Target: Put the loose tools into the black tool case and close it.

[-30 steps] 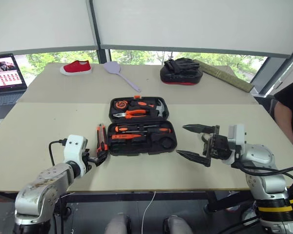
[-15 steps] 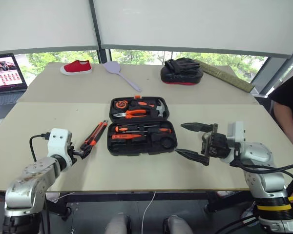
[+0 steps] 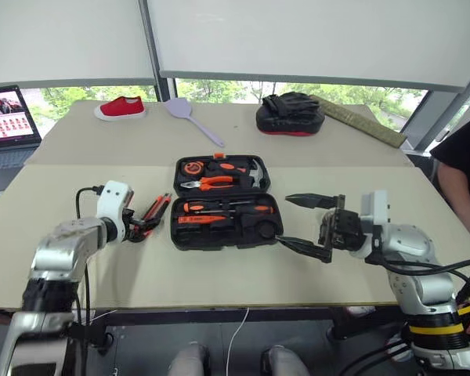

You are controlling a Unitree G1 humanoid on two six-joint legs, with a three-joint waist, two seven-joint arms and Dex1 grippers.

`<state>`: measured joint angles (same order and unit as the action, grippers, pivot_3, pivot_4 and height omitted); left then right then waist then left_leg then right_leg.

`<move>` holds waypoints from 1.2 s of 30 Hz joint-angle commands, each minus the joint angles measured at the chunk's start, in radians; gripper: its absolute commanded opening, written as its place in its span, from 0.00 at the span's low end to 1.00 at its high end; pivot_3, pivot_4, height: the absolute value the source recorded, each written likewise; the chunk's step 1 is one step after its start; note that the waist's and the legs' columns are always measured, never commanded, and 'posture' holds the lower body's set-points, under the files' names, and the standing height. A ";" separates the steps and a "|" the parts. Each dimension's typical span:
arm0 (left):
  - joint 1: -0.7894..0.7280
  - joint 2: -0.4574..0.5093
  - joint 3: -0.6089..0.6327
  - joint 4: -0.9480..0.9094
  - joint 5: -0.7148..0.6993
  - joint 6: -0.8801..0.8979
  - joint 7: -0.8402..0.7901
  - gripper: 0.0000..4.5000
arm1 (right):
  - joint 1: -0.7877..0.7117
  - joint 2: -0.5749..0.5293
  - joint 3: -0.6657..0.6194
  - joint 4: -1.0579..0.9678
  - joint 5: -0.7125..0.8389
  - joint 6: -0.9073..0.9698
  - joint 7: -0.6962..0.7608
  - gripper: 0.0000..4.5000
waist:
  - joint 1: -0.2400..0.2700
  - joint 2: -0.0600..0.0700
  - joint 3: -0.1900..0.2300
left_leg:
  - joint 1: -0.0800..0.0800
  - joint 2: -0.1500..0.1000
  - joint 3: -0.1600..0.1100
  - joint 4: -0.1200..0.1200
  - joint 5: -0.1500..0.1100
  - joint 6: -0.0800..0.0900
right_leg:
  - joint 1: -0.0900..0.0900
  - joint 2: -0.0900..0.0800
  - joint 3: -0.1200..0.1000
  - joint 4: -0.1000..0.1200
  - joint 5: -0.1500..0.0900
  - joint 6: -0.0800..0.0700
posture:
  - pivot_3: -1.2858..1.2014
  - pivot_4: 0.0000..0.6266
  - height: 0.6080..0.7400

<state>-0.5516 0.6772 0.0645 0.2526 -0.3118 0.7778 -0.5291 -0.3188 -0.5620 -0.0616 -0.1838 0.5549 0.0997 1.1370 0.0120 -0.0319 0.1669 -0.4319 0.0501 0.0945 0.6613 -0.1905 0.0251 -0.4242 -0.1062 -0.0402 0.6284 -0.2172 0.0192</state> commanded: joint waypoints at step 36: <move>-0.207 0.046 -0.307 -0.336 0.018 -0.201 -0.716 0.32 | -0.007 -0.202 -0.077 -0.144 0.082 0.151 -0.014 1.00 | 0.019 -0.003 0.002 | -0.007 -0.002 0.004 0.003 0.000 0.002 | -0.001 -0.002 -0.001 -0.002 -0.001 0.002 | 0.52 0.24 1.00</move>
<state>-0.7273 0.7177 -0.2319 -0.0602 -0.3349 0.5728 -1.2829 -0.3315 -0.7455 -0.0975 -0.3013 0.6136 0.2427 1.1266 0.0306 -0.0347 0.1687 -0.4394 0.0479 0.0985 0.6643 -0.1900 0.0274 -0.4254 -0.1066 -0.0409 0.6266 -0.2181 0.0214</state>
